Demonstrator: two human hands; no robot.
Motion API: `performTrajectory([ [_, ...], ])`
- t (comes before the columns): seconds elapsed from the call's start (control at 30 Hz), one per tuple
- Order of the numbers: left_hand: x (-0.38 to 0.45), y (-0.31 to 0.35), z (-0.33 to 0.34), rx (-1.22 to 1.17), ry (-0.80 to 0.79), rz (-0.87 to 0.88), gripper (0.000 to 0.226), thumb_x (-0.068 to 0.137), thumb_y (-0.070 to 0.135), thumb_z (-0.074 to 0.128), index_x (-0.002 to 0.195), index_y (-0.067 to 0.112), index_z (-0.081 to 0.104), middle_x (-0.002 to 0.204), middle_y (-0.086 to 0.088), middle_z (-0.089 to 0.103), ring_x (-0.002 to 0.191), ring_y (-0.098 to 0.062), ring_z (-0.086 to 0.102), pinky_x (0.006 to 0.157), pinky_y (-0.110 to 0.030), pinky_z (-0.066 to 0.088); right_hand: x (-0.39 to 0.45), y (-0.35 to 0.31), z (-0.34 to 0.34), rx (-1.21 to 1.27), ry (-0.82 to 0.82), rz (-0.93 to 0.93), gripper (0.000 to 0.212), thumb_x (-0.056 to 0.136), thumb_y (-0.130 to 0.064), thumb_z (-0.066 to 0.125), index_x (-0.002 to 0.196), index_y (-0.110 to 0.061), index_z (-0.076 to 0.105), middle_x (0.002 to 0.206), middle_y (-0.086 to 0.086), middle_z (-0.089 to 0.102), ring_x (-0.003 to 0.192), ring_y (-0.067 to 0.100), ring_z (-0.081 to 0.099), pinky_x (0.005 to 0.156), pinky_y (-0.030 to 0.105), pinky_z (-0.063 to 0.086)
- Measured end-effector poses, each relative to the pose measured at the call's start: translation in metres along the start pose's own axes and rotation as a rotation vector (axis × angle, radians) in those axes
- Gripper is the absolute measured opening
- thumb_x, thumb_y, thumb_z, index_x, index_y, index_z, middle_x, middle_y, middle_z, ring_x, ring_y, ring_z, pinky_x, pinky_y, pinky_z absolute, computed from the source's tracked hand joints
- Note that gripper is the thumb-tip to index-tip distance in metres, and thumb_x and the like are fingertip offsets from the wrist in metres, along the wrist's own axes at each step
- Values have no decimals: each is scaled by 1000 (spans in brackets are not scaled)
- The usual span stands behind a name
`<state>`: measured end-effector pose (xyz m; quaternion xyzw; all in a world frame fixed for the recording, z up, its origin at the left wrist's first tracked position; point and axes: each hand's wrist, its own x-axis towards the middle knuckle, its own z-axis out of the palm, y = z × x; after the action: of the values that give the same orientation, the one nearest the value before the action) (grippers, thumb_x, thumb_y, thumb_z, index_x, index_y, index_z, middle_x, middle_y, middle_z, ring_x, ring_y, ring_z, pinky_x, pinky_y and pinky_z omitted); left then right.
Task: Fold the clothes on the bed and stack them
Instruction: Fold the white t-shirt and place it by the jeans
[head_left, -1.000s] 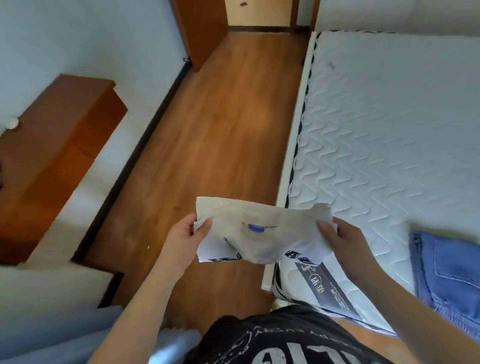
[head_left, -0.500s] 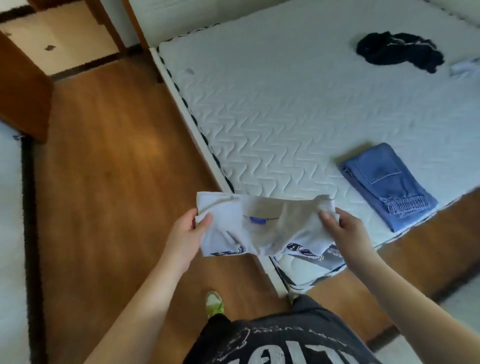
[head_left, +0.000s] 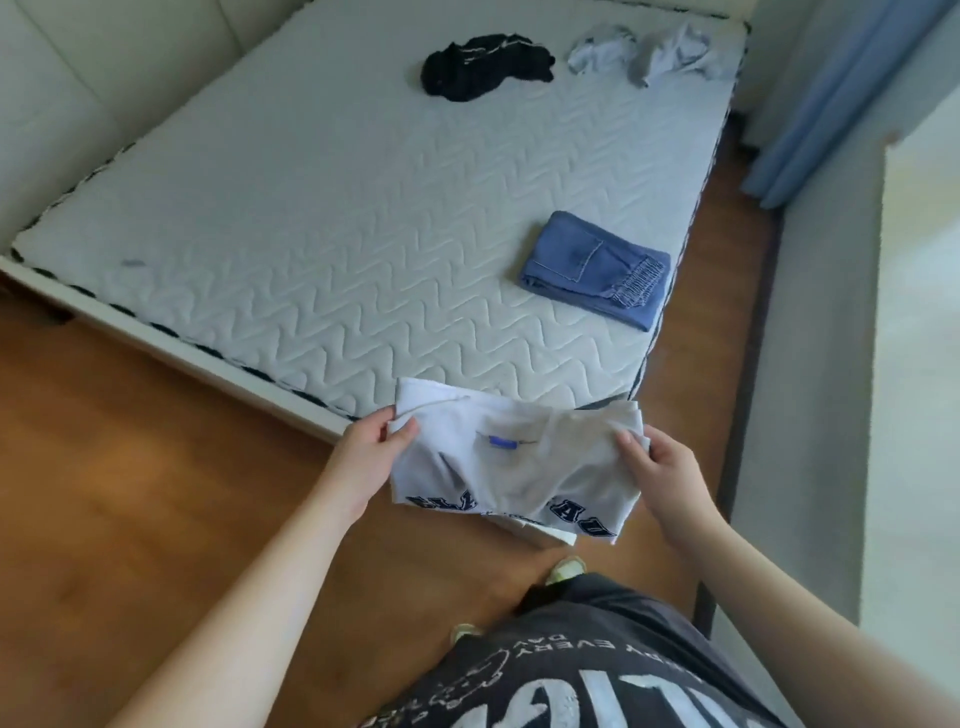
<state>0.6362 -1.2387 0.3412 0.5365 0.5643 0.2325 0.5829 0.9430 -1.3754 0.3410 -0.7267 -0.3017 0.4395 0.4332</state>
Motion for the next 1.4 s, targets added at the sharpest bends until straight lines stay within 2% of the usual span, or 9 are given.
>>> performTrajectory([
  [0.13,33,0,17,62,-72,-16,13,96,28,63,99,36,73,104,-1,75,102,-22,69,93,-41,52,2,20,-9,52,77,77,21,96,-39,59,83,-31,73,80,6,73,75,25,69,64,34,57],
  [0.27,59,4,34,93,-127,-39,14,97,26,61,104,33,71,103,3,75,101,-19,70,78,-25,56,16,38,-16,99,106,127,20,94,-38,61,89,-24,73,89,14,72,90,36,66,79,51,56],
  [0.4,82,12,41,171,-121,-67,13,97,27,61,101,36,70,101,9,75,97,-11,69,86,-30,52,36,43,-22,149,119,179,18,95,-35,61,94,-23,73,86,2,75,88,26,70,70,37,59],
  [0.5,102,18,42,205,-105,-89,13,98,29,60,102,37,69,101,14,74,95,-8,69,82,-28,54,54,40,-27,200,123,204,16,95,-37,61,94,-29,74,87,-4,75,81,10,70,59,18,53],
  [0.6,125,22,48,234,-136,-96,17,99,24,59,104,38,67,98,17,74,92,-3,69,72,-19,53,75,44,-29,201,120,215,15,96,-37,61,90,-32,74,83,-5,75,70,1,66,56,14,49],
  [0.77,171,20,62,308,-185,-92,21,98,17,60,107,35,67,93,16,75,91,-7,69,76,-22,53,103,59,-25,180,138,262,14,95,-38,61,89,-36,74,78,-6,72,65,1,60,57,13,47],
  [1.0,258,12,64,367,-283,-46,35,97,18,60,98,52,69,97,14,75,88,-5,70,76,-26,52,149,80,-10,185,227,284,13,95,-38,61,94,-34,73,76,-10,68,67,4,57,63,21,47],
  [1.17,330,0,74,410,-332,-19,25,96,17,62,99,41,69,91,8,76,80,-6,67,74,-26,51,207,87,-5,182,251,273,12,92,-37,65,97,-35,76,89,9,73,79,12,59,76,38,49],
  [1.4,422,-15,109,449,-316,23,11,95,14,61,102,20,67,86,-5,71,72,-15,58,64,-24,44,292,101,-15,217,381,287,14,93,-27,66,91,-36,78,85,0,74,76,9,61,76,35,51],
])
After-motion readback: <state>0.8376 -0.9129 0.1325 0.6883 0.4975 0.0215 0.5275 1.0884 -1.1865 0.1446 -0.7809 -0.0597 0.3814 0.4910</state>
